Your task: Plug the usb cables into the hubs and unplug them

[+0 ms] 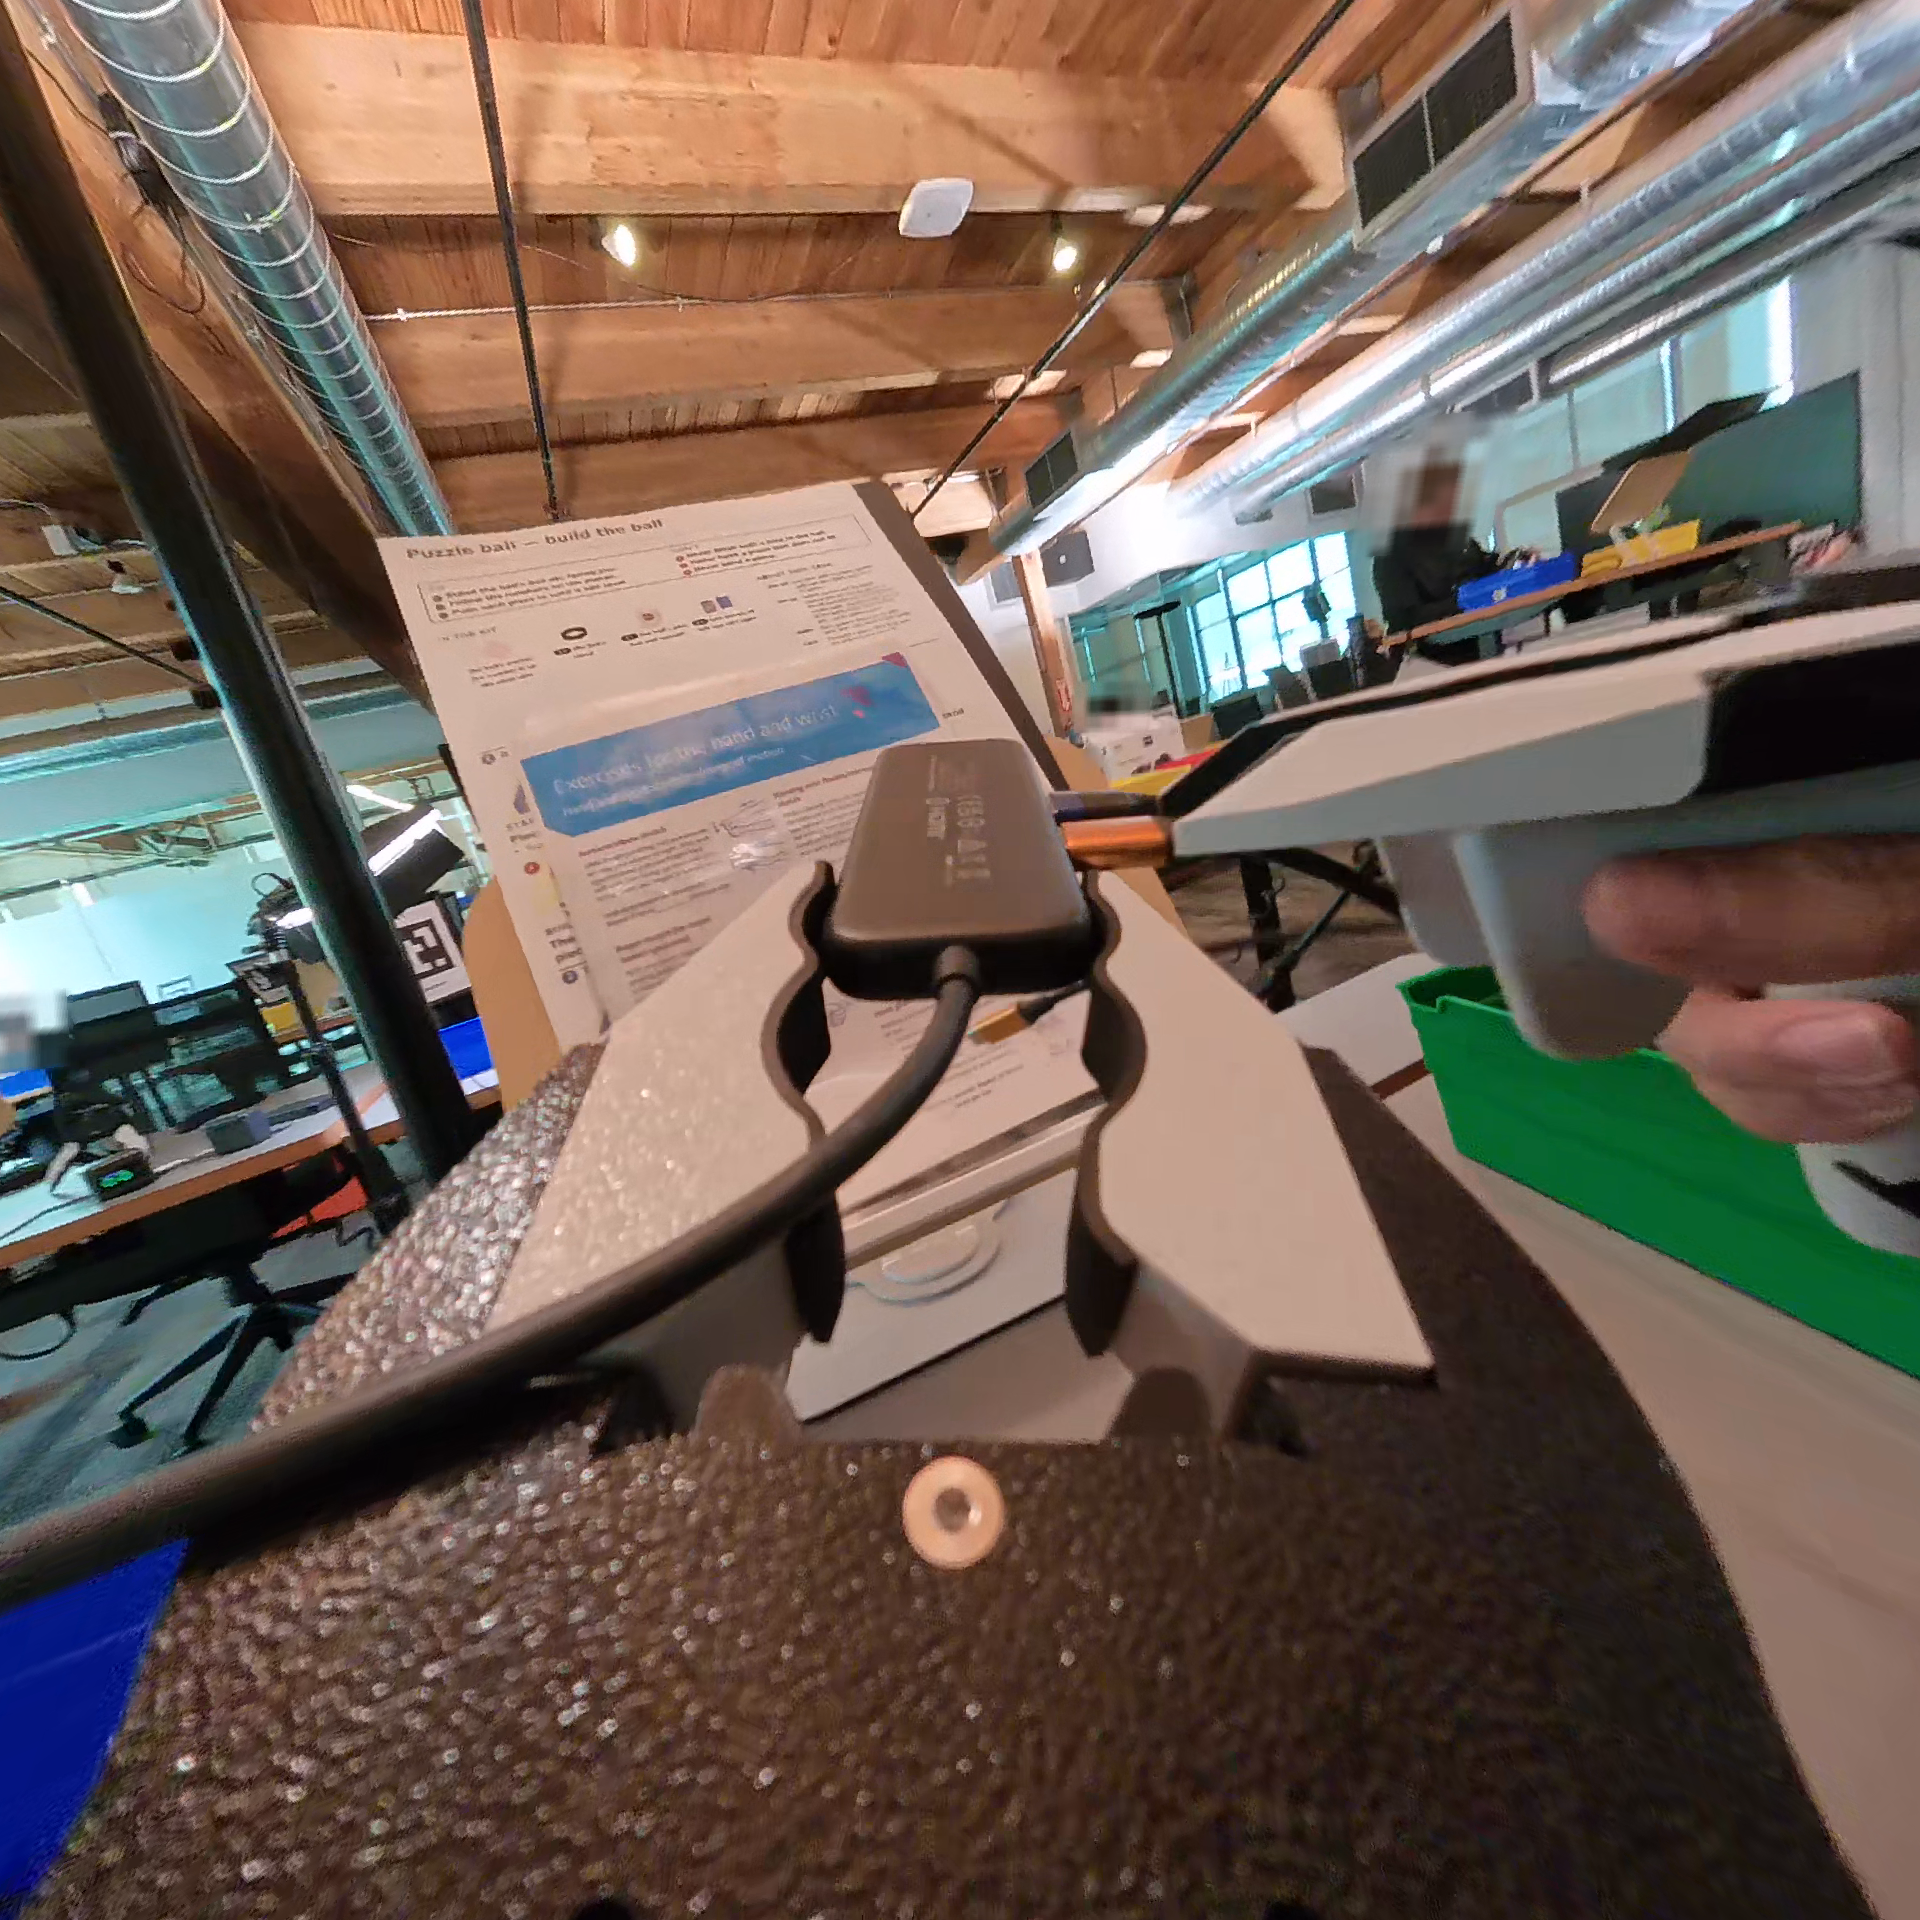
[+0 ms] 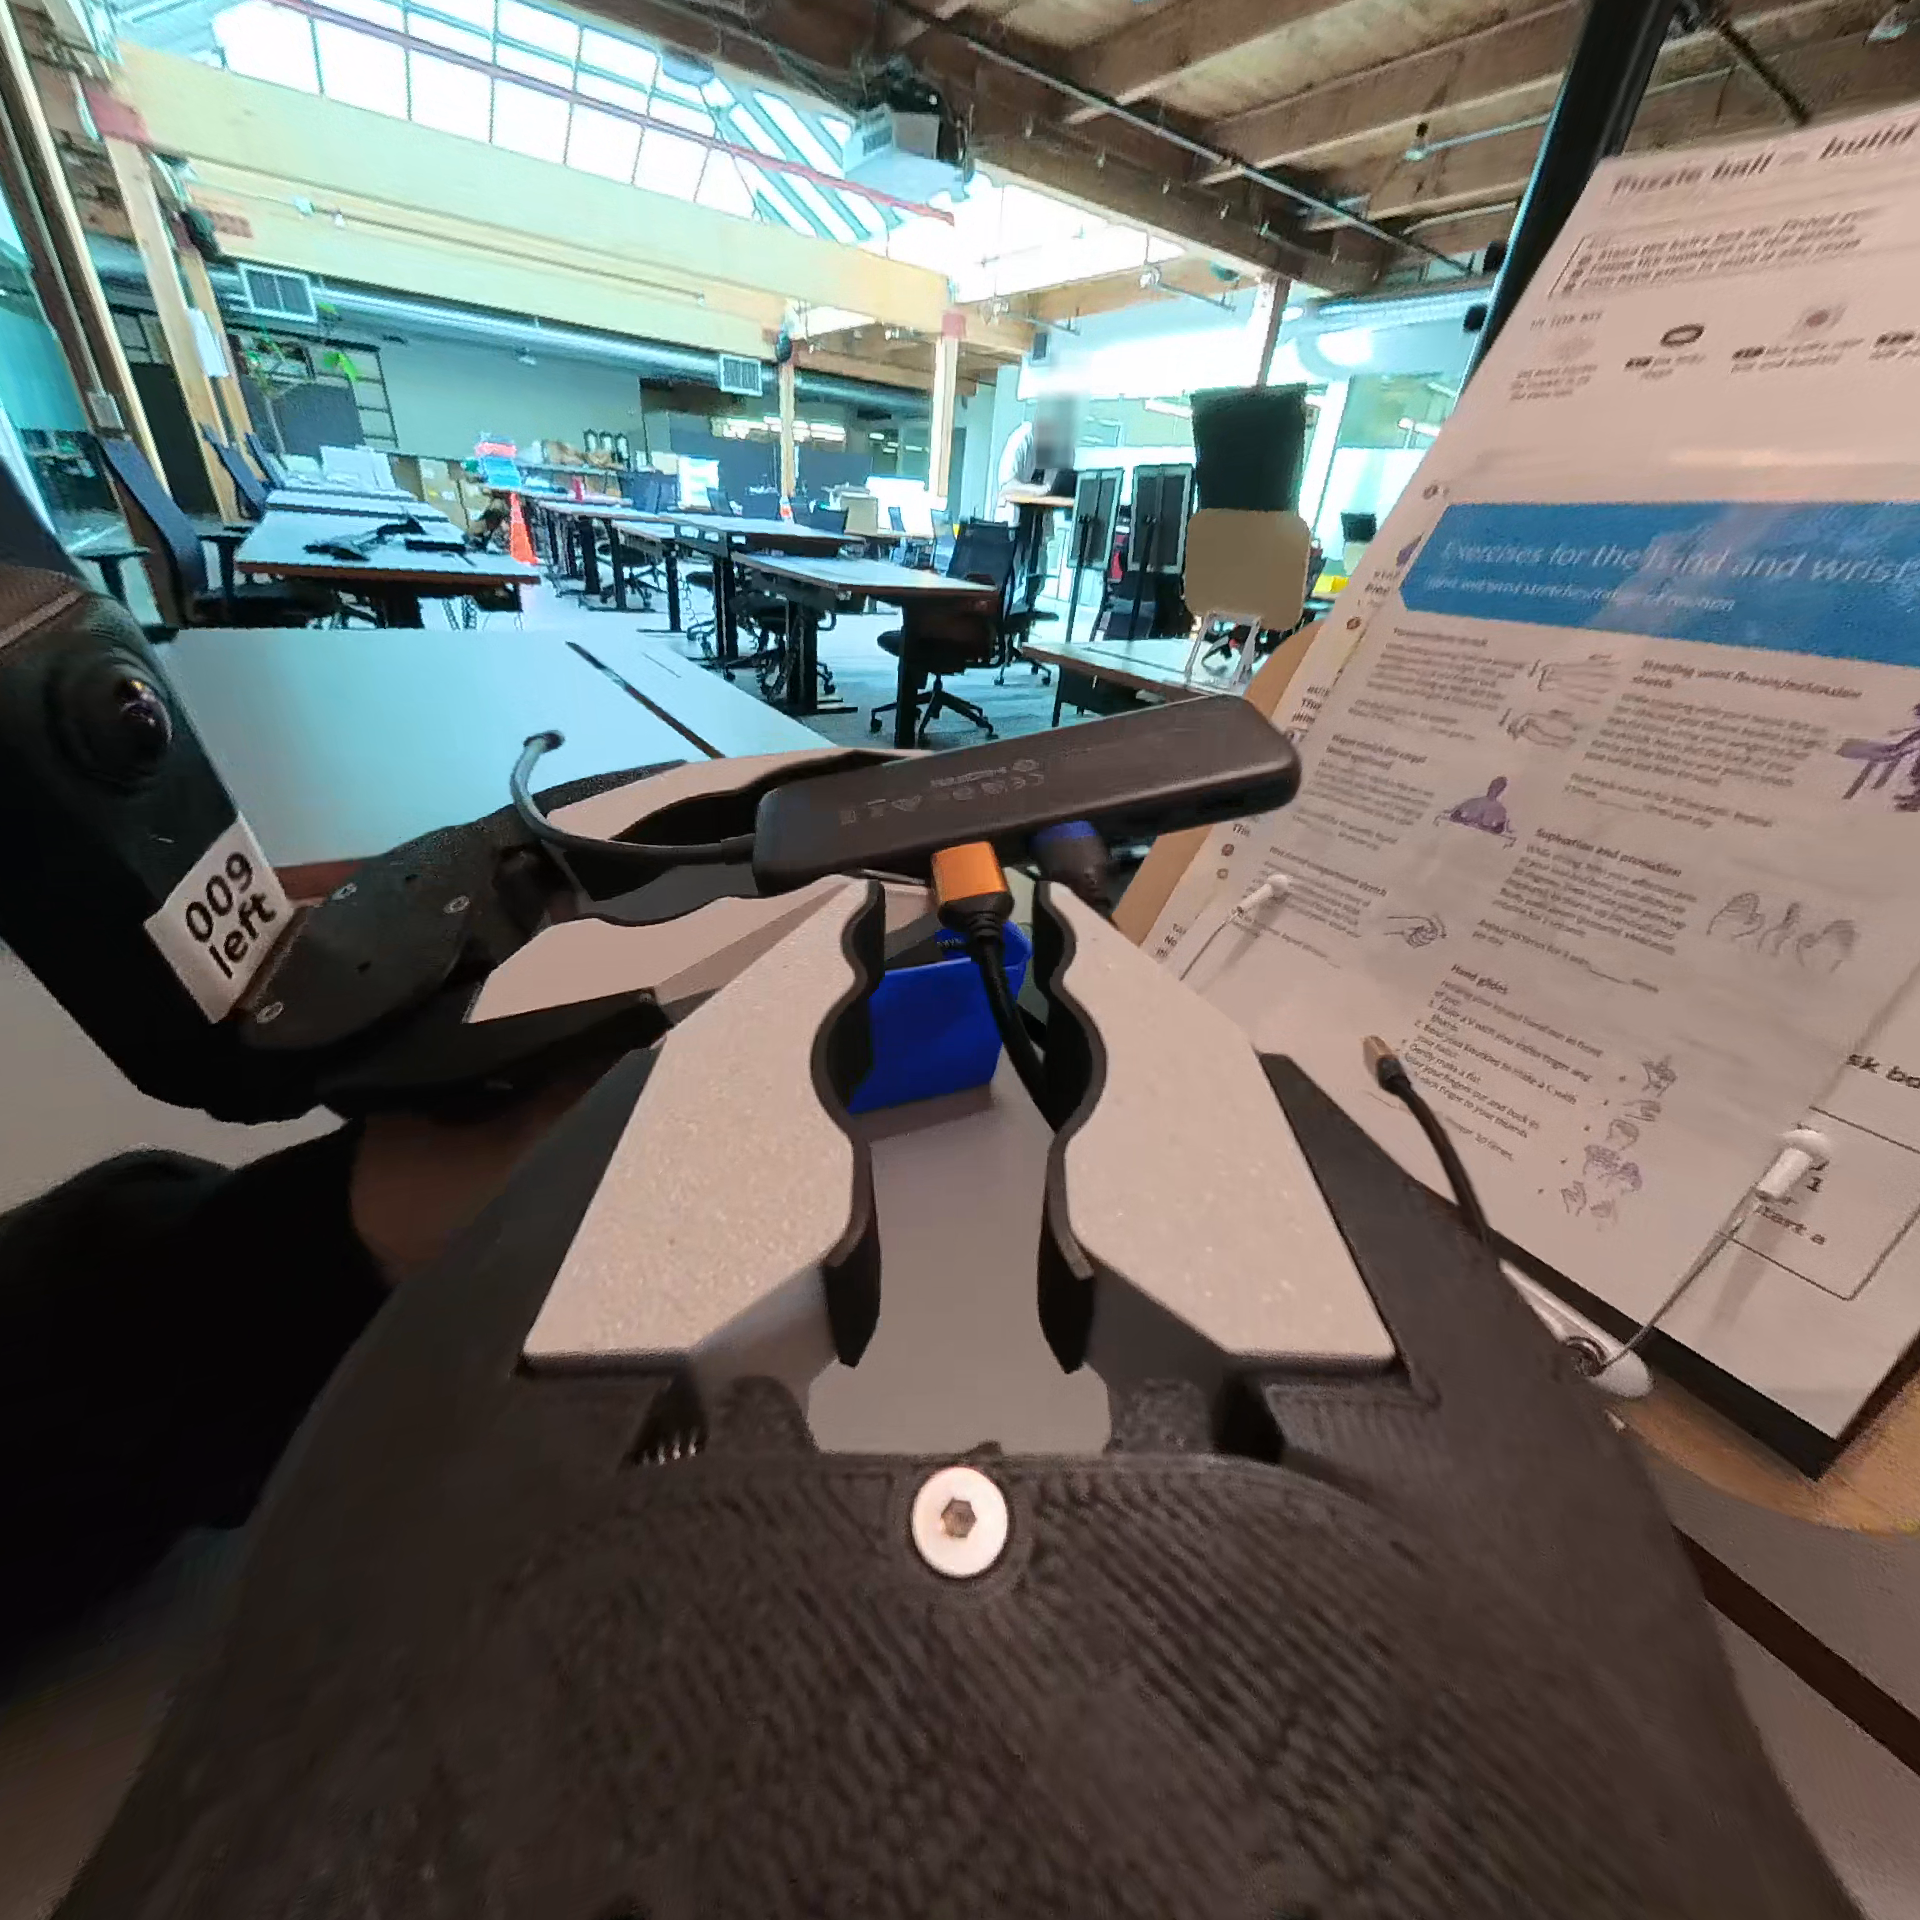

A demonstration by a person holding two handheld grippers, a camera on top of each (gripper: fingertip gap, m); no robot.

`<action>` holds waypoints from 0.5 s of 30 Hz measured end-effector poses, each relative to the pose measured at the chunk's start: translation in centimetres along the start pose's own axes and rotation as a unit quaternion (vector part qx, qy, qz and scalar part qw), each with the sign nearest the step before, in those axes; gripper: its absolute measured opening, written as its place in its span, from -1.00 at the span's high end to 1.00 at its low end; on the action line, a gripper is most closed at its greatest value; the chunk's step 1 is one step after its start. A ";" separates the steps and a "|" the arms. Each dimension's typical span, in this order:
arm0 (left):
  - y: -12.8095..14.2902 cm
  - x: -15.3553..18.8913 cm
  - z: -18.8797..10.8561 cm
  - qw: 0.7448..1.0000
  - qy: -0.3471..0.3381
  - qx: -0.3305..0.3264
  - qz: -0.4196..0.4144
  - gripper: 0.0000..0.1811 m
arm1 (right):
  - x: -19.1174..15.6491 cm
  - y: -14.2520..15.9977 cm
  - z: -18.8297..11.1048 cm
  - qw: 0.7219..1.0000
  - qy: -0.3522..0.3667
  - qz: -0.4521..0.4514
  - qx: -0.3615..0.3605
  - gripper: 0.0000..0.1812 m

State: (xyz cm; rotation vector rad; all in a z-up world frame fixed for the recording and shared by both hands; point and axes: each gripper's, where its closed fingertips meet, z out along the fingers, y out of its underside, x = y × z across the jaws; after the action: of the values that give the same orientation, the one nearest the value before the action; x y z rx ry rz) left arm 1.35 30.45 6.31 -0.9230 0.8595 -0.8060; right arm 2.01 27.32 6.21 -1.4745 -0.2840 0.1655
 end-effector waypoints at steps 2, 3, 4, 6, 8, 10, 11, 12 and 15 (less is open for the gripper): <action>0.8 0.0 1.0 1.000 0.019 -0.003 -0.002 0.51 | 0.7 0.8 0.8 1.000 -0.003 0.001 -0.020 0.70; 1.0 -0.3 1.5 1.000 0.028 -0.008 0.003 0.51 | 1.1 1.1 1.0 1.000 0.000 0.000 -0.022 0.75; 1.0 -0.5 1.8 0.999 0.037 -0.005 0.004 0.51 | 1.4 1.1 1.1 1.000 0.002 0.003 -0.015 0.79; 1.1 -0.6 2.0 0.998 0.054 -0.002 -0.017 0.51 | 1.6 1.1 1.3 1.000 -0.005 0.019 0.000 0.84; 1.7 -0.7 1.8 0.998 0.054 -0.007 -0.030 0.51 | 1.6 1.7 1.6 0.999 -0.006 0.031 -0.005 0.85; 2.3 -0.9 1.7 0.998 0.048 -0.012 -0.037 0.51 | 1.6 2.0 2.0 0.999 0.000 0.034 0.001 0.85; 2.5 -1.0 1.7 0.998 0.046 -0.014 -0.043 0.51 | 1.7 2.1 2.2 0.999 0.002 0.039 0.007 0.85; 2.6 -1.1 1.7 0.997 0.046 -0.015 -0.053 0.51 | 1.7 2.1 2.3 0.999 0.001 0.041 0.014 0.85; 3.2 -1.3 1.8 0.995 0.049 -0.019 -0.084 0.51 | 1.8 2.4 2.6 0.999 0.007 0.046 0.025 0.85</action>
State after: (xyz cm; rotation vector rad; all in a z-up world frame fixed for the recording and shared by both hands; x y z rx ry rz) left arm 3.00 33.37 4.40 -1.0060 0.8935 -0.9903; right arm 3.10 30.50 4.20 -1.4388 -0.1996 0.2348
